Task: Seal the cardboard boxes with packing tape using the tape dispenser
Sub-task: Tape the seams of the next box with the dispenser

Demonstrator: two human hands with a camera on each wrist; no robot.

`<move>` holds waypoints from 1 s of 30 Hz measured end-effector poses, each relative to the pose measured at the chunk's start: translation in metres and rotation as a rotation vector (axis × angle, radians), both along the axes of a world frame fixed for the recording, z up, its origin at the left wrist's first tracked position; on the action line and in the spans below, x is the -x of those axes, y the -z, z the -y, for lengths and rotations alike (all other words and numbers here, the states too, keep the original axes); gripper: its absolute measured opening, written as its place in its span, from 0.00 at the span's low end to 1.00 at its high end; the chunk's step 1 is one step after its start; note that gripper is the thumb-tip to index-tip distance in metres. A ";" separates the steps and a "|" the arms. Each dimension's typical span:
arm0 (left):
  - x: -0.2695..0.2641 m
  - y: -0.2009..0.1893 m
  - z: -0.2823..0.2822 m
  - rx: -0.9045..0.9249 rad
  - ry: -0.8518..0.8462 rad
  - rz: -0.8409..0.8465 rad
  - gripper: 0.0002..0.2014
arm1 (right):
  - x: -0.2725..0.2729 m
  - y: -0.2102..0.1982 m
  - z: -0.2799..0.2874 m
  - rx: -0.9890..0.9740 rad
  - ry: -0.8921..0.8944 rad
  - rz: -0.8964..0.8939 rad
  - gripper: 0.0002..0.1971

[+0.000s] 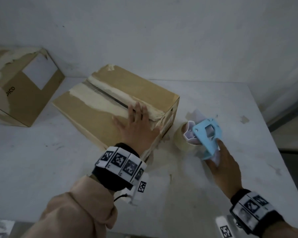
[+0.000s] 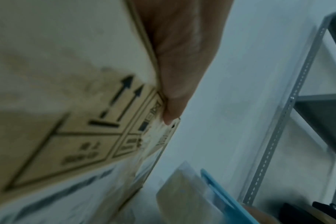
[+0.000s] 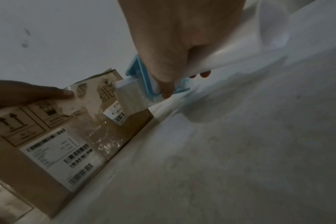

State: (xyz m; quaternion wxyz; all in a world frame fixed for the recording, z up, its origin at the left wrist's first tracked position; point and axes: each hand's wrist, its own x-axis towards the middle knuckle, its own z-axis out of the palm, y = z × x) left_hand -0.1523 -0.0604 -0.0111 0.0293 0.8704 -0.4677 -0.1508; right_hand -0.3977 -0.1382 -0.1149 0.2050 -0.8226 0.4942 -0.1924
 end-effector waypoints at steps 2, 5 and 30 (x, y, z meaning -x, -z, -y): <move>0.003 -0.004 0.000 -0.031 -0.003 0.016 0.39 | -0.003 0.006 0.000 -0.020 0.005 -0.052 0.34; 0.005 -0.005 0.000 -0.048 0.037 0.024 0.38 | -0.007 0.013 -0.002 -0.036 0.004 -0.122 0.34; -0.168 -0.029 -0.026 0.038 0.050 0.009 0.30 | -0.167 -0.069 -0.029 0.452 -0.637 0.037 0.28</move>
